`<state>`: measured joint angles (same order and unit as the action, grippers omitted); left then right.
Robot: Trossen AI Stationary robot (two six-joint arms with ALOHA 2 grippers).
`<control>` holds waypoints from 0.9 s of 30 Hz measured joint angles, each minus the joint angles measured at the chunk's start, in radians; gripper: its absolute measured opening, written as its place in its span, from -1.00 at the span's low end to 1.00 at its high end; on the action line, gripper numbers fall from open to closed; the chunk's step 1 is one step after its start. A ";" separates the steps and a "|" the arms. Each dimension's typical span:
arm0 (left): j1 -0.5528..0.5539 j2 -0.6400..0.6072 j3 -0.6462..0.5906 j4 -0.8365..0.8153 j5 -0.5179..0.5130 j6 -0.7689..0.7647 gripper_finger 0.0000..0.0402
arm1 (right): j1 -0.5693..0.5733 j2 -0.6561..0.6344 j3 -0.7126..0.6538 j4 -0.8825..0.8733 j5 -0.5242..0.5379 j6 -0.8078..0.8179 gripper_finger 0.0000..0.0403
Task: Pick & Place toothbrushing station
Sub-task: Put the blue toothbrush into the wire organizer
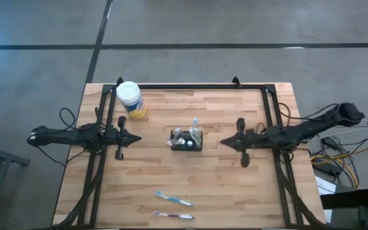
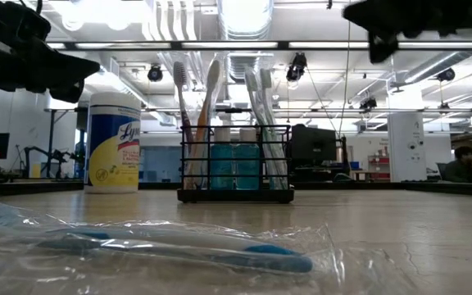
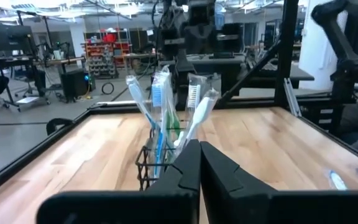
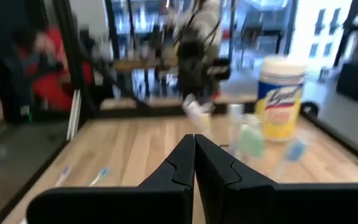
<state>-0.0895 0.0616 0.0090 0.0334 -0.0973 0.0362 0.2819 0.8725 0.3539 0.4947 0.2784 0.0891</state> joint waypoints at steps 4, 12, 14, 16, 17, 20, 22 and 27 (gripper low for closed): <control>0.000 -0.001 0.000 0.000 0.000 0.014 -0.96 | 0.042 0.194 0.256 -0.260 0.003 0.030 -0.96; 0.000 -0.001 -0.001 -0.002 0.000 0.014 -0.95 | 0.133 0.614 0.748 -0.711 0.088 0.220 -0.96; 0.000 -0.001 -0.001 -0.002 0.000 0.010 -0.95 | 0.153 0.712 0.855 -0.788 0.088 0.263 -0.96; 0.000 -0.001 -0.001 -0.003 0.000 0.006 -0.95 | 0.171 0.806 0.953 -0.837 0.088 0.292 -0.96; 0.000 -0.001 -0.001 -0.003 0.000 0.001 -0.95 | 0.178 0.852 1.004 -0.857 0.088 0.304 -0.96; 0.000 -0.001 -0.001 -0.004 0.001 -0.010 -0.94 | 0.194 0.987 1.153 -0.914 0.088 0.335 -0.96; 0.000 -0.001 -0.002 -0.004 0.002 -0.020 -0.94 | 0.198 1.071 1.248 -0.960 0.088 0.373 -0.96; 0.000 -0.001 -0.002 -0.003 0.002 -0.051 -0.94 | 0.195 1.256 1.459 -1.070 0.069 0.491 -0.96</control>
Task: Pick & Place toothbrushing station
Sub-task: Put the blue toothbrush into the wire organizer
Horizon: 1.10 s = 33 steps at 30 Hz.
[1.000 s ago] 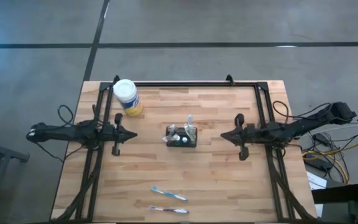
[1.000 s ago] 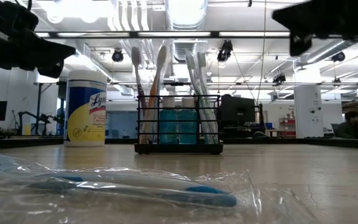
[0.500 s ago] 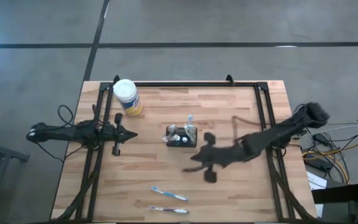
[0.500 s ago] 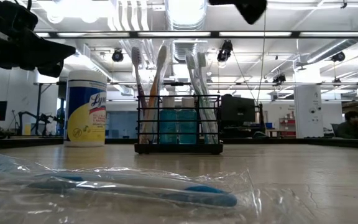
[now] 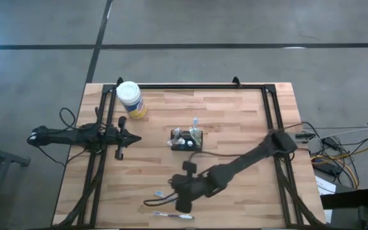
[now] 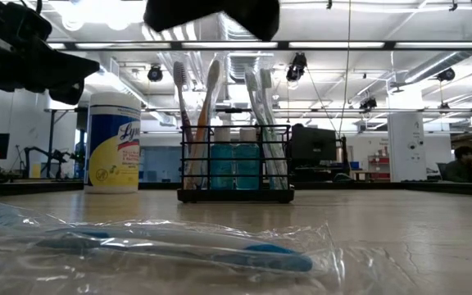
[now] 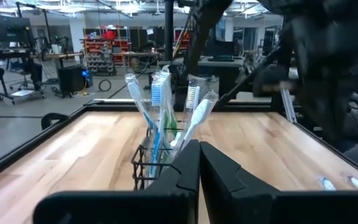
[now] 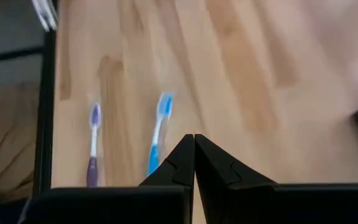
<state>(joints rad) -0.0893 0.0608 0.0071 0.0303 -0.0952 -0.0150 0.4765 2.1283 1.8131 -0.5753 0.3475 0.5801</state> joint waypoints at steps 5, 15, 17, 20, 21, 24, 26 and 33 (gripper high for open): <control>0.000 0.000 0.000 0.000 0.001 -0.039 -0.94 | -0.006 0.181 0.226 -0.215 -0.132 0.104 -0.86; 0.000 0.000 0.000 -0.001 0.005 -0.054 -0.94 | -0.004 0.395 0.519 -0.344 -0.243 0.074 -0.14; 0.000 0.001 -0.001 -0.001 0.006 -0.059 -0.94 | -0.006 0.412 0.538 -0.422 -0.244 0.101 -0.02; 0.000 0.001 -0.001 -0.002 0.008 -0.063 -0.94 | -0.009 0.426 0.539 -0.485 -0.244 0.124 0.09; 0.000 0.002 -0.001 -0.002 0.008 -0.063 -0.94 | -0.009 0.429 0.539 -0.491 -0.246 0.125 0.10; 0.000 0.002 -0.001 -0.002 0.008 -0.062 -0.94 | -0.009 0.439 0.539 -0.483 -0.267 0.124 0.13; 0.000 0.002 -0.001 -0.003 0.009 -0.062 -0.94 | -0.008 0.444 0.539 -0.482 -0.270 0.124 0.13; 0.000 0.002 -0.001 -0.003 0.009 -0.066 -0.94 | -0.008 0.452 0.534 -0.466 -0.270 0.123 0.07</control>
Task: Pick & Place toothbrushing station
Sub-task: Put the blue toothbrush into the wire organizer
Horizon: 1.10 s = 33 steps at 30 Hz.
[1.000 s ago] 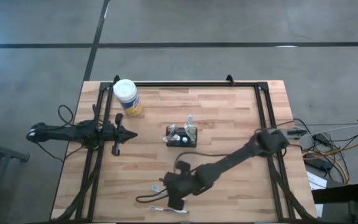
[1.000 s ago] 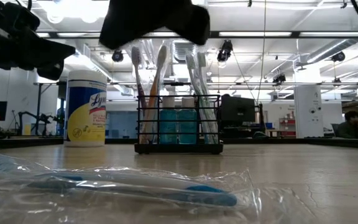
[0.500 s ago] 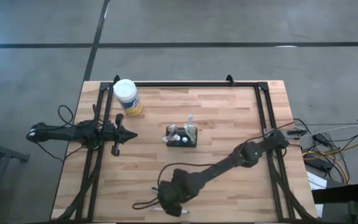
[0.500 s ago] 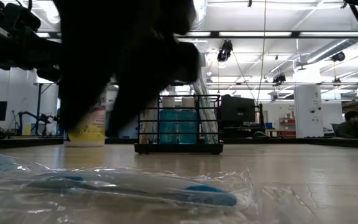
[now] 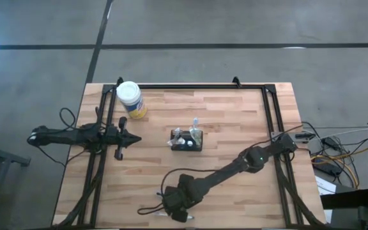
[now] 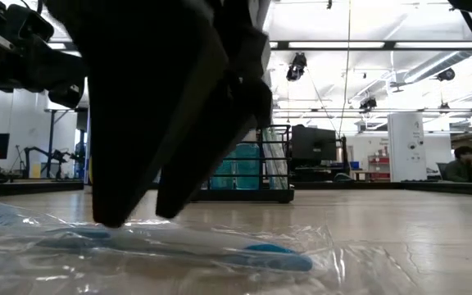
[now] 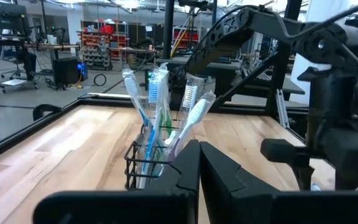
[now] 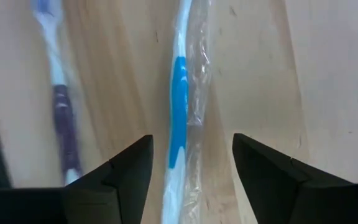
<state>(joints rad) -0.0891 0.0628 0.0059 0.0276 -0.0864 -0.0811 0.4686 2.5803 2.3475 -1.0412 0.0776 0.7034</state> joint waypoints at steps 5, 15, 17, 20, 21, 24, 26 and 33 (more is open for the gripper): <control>0.000 0.000 0.000 -0.001 0.001 -0.004 -0.94 | -0.002 0.025 -0.002 0.004 -0.028 -0.006 -0.01; 0.000 0.000 0.000 -0.001 0.001 -0.006 -0.94 | -0.012 0.033 -0.006 -0.009 -0.049 -0.073 -0.44; 0.000 0.000 0.000 -0.001 0.001 -0.006 -0.94 | -0.015 0.033 -0.007 -0.014 -0.049 -0.083 -0.62; 0.000 0.000 0.000 -0.001 0.000 -0.006 -0.94 | -0.021 0.033 -0.006 -0.023 -0.053 -0.093 -0.87; 0.000 0.000 0.000 -0.001 0.000 -0.006 -0.94 | -0.021 0.033 -0.006 -0.025 -0.054 -0.095 -0.89; 0.000 0.000 0.000 -0.002 0.000 -0.006 -0.94 | -0.022 0.027 -0.007 -0.028 -0.054 -0.105 -0.89; 0.000 0.000 0.000 -0.002 0.000 -0.006 -0.94 | -0.022 0.020 -0.003 -0.037 -0.049 -0.110 -0.89; 0.000 0.000 0.000 -0.007 0.001 -0.002 -0.94 | -0.009 -0.089 -0.001 -0.062 0.101 -0.161 -0.89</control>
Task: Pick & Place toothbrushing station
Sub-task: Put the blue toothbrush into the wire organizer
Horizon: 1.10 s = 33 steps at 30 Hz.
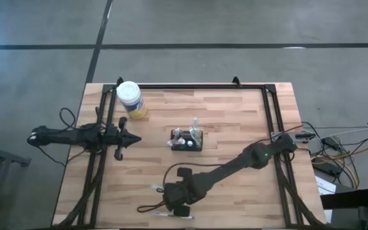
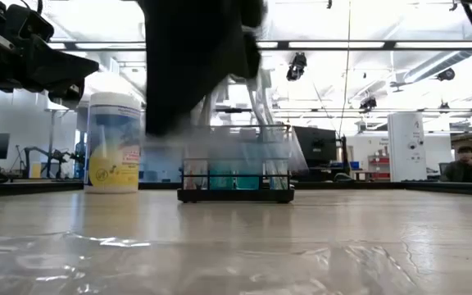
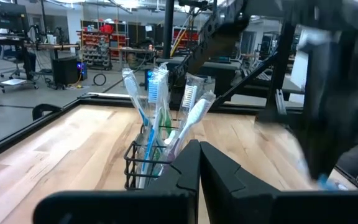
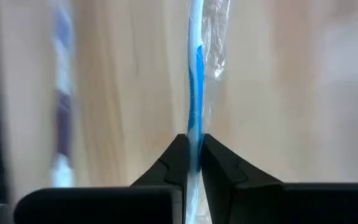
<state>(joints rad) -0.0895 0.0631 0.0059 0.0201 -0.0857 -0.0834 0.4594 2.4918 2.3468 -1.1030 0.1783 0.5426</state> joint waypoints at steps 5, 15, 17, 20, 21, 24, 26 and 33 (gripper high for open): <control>0.000 0.000 0.000 0.000 0.000 0.000 -0.94 | 0.022 -0.116 0.003 0.000 0.148 -0.059 -0.89; 0.000 0.000 0.000 -0.003 0.000 -0.001 -0.94 | 0.083 -0.383 -0.019 -0.022 0.475 -0.208 -0.90; 0.000 0.002 0.000 -0.003 0.000 0.000 -0.94 | 0.087 -0.433 -0.030 -0.022 0.507 -0.244 -0.90; 0.000 0.003 0.000 -0.004 0.000 0.001 -0.94 | 0.089 -0.532 -0.077 0.001 0.561 -0.291 -0.90; 0.000 0.003 0.000 -0.004 0.000 0.001 -0.94 | 0.088 -0.566 -0.106 0.017 0.570 -0.308 -0.90; 0.000 0.003 0.000 -0.004 0.000 0.003 -0.94 | 0.086 -0.680 -0.240 0.131 0.599 -0.362 -0.90; 0.000 0.003 0.000 -0.004 0.000 0.003 -0.94 | 0.086 -0.764 -0.361 0.239 0.600 -0.402 -0.90; 0.000 0.003 0.000 -0.005 0.001 0.004 -0.94 | 0.086 -1.105 -0.889 0.688 0.602 -0.464 -0.90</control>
<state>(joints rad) -0.0894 0.0662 0.0059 0.0153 -0.0845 -0.0795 0.5449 1.3872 1.4582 -0.4146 0.7803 0.0788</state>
